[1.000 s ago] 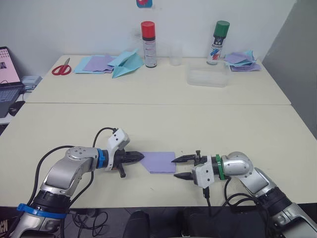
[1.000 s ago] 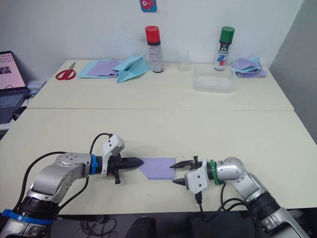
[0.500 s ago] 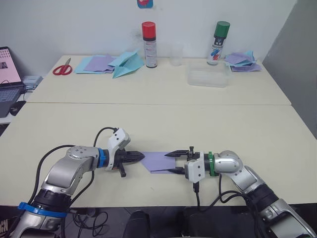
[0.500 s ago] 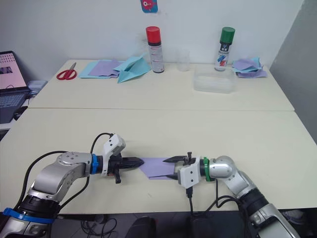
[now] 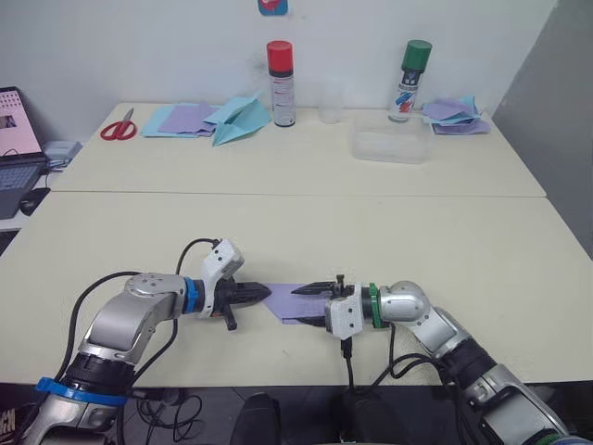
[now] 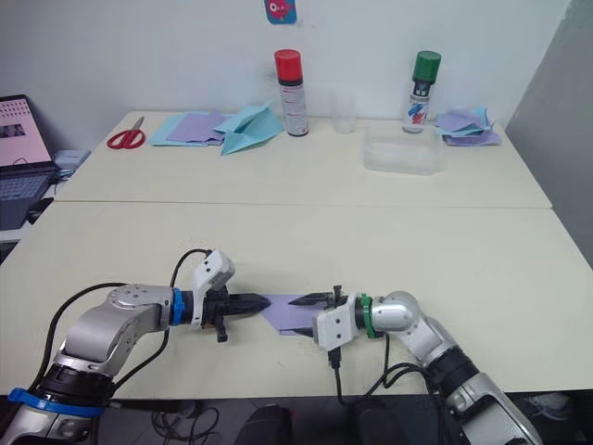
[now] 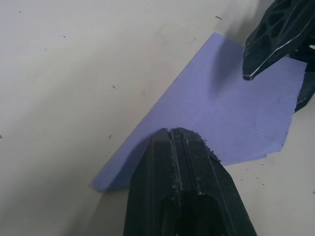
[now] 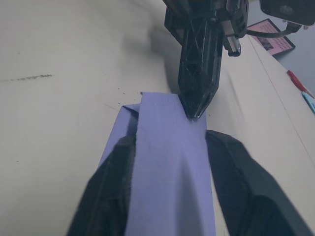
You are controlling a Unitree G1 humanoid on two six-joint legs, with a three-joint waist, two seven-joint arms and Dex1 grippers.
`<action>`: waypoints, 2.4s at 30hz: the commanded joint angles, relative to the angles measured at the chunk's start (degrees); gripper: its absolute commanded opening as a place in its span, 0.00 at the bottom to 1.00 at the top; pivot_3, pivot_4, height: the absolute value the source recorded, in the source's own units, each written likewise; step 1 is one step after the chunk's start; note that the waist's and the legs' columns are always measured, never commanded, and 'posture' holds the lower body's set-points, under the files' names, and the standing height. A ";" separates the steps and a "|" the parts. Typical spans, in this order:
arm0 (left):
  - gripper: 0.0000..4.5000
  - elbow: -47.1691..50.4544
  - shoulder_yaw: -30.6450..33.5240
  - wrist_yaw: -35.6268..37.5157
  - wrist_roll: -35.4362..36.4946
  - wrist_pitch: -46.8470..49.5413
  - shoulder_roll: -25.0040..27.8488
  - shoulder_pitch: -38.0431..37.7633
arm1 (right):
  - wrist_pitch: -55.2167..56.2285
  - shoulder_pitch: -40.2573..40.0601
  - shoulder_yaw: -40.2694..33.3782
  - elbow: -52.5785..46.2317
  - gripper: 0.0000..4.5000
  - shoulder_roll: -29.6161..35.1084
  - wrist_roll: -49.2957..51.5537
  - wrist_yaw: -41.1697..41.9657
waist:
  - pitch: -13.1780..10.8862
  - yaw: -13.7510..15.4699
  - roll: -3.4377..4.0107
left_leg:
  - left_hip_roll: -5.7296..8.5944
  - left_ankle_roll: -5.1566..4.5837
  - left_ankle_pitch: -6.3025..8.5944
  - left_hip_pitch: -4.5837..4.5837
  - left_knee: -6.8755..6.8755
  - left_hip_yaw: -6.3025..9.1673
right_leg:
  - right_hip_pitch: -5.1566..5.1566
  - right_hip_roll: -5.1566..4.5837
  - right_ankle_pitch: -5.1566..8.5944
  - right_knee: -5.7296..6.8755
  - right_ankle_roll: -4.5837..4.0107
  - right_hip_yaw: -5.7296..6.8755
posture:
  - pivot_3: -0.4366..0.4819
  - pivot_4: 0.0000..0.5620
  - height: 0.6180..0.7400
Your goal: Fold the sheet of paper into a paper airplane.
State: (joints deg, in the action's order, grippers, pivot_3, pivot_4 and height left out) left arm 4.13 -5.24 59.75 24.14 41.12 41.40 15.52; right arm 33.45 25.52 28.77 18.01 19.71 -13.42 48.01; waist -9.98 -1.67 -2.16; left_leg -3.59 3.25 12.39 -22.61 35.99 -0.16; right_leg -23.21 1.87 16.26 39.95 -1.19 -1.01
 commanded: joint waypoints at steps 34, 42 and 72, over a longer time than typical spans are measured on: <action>0.00 -6.24 -6.31 3.39 -6.14 -2.24 2.58 3.14 | -14.06 -2.59 -2.36 -10.04 0.00 2.30 17.06 10.40 | 0.01 0.03 0.02 | -0.03 -0.01 0.00 0.12 0.00 0.03 | 0.03 0.01 0.00 0.11 0.00 0.01 | 0.48 0.27 1.00; 0.00 -5.99 -5.96 4.18 -5.64 -0.62 2.99 4.43 | -34.07 -0.54 -5.90 -12.15 0.00 -1.42 18.83 5.14 | 0.02 -0.01 0.03 | -0.04 -0.01 -0.01 0.19 0.00 0.03 | 0.06 0.02 -0.01 0.15 -0.01 0.02 | 0.48 0.27 1.00; 0.00 -5.06 -5.15 3.26 -5.90 0.75 3.60 3.93 | -56.53 -2.32 -4.36 -22.94 0.00 2.60 19.68 8.75 | 0.03 -0.05 0.03 | -0.02 -0.01 0.00 0.10 -0.03 0.03 | 0.03 0.03 0.00 0.03 -0.01 0.02 | 0.48 0.27 1.00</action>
State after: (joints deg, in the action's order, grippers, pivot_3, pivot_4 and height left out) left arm 0.49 -9.76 64.42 20.35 40.82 43.48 20.76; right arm -20.46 23.70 24.82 -2.97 21.64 5.38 55.95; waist -9.95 -1.72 -2.13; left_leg -3.62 3.23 12.39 -22.51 35.96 -0.13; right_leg -23.18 1.90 16.26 39.98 -1.20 -0.99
